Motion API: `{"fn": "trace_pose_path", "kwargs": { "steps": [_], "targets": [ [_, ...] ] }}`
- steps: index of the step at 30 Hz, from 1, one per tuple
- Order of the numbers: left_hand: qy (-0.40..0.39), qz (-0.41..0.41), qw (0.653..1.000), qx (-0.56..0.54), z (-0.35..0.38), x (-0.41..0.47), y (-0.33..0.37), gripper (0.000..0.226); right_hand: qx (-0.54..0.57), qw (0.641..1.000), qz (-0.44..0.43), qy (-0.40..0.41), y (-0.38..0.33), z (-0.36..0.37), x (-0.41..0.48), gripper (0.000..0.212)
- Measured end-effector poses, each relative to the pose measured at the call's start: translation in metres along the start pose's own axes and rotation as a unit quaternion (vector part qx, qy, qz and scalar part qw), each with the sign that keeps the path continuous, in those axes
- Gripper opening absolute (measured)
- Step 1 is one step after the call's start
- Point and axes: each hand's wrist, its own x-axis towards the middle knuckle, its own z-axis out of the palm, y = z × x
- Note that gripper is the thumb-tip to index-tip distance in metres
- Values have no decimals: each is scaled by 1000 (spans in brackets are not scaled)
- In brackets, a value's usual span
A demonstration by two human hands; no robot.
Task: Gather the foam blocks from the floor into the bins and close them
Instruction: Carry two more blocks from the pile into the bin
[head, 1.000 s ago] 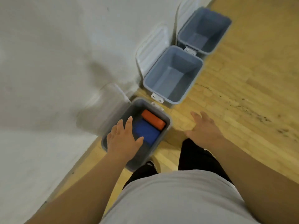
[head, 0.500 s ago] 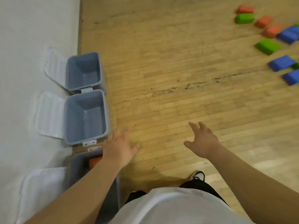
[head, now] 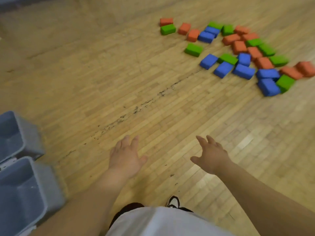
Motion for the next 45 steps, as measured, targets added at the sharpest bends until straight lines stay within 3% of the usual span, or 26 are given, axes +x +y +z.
{"fn": "trace_pose_path", "kwargs": {
  "steps": [8,15,27,34,45],
  "targets": [
    [-29,80,995,44,-38,115,63,90,81,993,80,-7,34,-32,64,96],
    [-23,159,985,69,-91,273,103,90,117,985,127,29,22,-93,169,97],
    [-31,200,972,115,-185,470,173,89,168,969,177,40,6,-209,316,95],
    [-38,200,973,112,-205,574,269,92,184,967,169,47,69,-273,421,95],
    [-42,197,977,76,-249,694,457,89,139,976,159,56,205,-437,554,97]
  ]
}}
